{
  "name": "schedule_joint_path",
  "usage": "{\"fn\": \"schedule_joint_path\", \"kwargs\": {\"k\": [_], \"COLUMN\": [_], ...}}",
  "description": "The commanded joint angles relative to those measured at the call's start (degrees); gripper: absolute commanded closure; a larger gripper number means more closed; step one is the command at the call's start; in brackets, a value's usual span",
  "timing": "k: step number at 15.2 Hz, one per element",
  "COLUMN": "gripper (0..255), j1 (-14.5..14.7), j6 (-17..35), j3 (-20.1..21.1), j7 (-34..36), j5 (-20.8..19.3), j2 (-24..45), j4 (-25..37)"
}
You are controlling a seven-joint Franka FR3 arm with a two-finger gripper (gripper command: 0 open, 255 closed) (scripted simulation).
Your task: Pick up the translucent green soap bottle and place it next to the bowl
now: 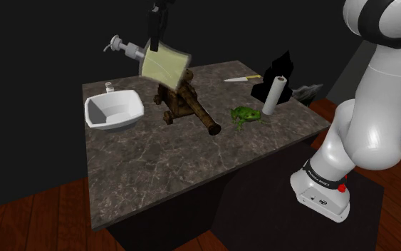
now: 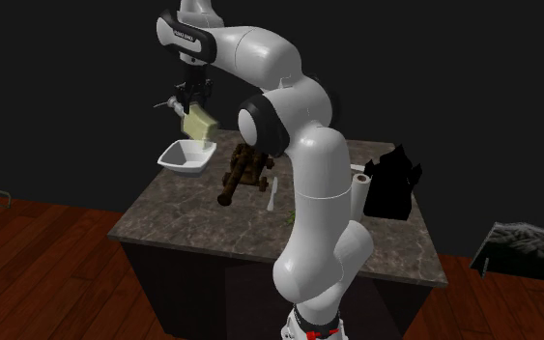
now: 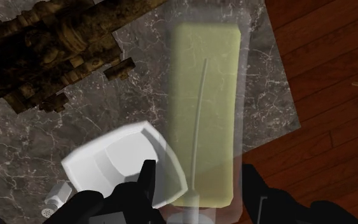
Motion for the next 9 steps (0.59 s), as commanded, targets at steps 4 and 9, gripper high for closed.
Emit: {"fn": "schedule_joint_path", "kwargs": {"k": [4, 9], "gripper": [255, 255], "j1": [0.2, 0.3], "j6": [3.4, 7.6], "j3": [0.1, 0.1], "j7": [-0.1, -0.6], "j5": [0.0, 0.1], "j2": [0.7, -0.2], "j4": [-2.5, -7.7]}}
